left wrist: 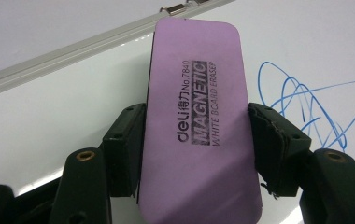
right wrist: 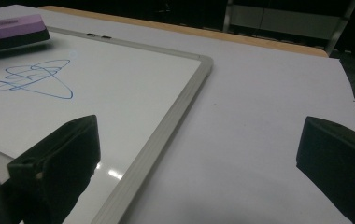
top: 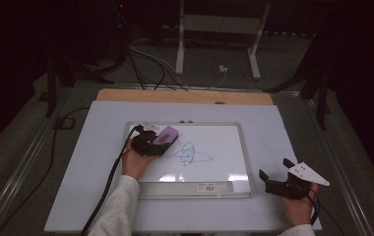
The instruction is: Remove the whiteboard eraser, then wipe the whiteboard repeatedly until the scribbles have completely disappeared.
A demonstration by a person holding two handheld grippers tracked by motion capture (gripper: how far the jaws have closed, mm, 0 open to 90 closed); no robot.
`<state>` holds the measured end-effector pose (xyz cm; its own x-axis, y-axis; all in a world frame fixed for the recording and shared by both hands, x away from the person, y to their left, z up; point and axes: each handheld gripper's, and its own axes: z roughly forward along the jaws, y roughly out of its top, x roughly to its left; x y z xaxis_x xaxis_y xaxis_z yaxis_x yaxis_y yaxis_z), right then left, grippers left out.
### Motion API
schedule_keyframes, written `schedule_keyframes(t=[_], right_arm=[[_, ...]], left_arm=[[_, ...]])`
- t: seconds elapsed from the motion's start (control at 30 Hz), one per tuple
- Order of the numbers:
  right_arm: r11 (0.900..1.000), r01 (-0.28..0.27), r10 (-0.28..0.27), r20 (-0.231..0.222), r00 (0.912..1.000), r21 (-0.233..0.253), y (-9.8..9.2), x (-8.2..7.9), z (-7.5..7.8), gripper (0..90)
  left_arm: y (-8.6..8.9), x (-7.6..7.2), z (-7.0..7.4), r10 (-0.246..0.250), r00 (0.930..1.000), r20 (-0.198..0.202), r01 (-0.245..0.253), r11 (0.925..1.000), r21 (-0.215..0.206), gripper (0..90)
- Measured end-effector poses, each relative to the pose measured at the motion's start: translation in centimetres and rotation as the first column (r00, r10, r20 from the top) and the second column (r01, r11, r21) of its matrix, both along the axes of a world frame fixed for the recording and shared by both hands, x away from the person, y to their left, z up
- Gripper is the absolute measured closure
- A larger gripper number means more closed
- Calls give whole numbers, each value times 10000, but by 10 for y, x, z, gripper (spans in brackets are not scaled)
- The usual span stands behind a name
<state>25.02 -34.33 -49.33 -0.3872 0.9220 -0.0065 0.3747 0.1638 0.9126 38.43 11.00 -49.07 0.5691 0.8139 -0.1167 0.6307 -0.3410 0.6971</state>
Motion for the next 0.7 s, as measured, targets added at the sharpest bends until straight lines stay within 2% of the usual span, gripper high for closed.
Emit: schedule_keyframes(t=[0.33,0.7], right_arm=[[10000,5,-5,16,10000,-43,0,-1,0,0],[10000,11,-11,41,10000,-25,0,-1,1,0]], left_arm=[[-14,0,-5,-230,9997,-38,231,9996,174,417],[-19,2,-12,-239,9996,-175,244,9993,282,417]])
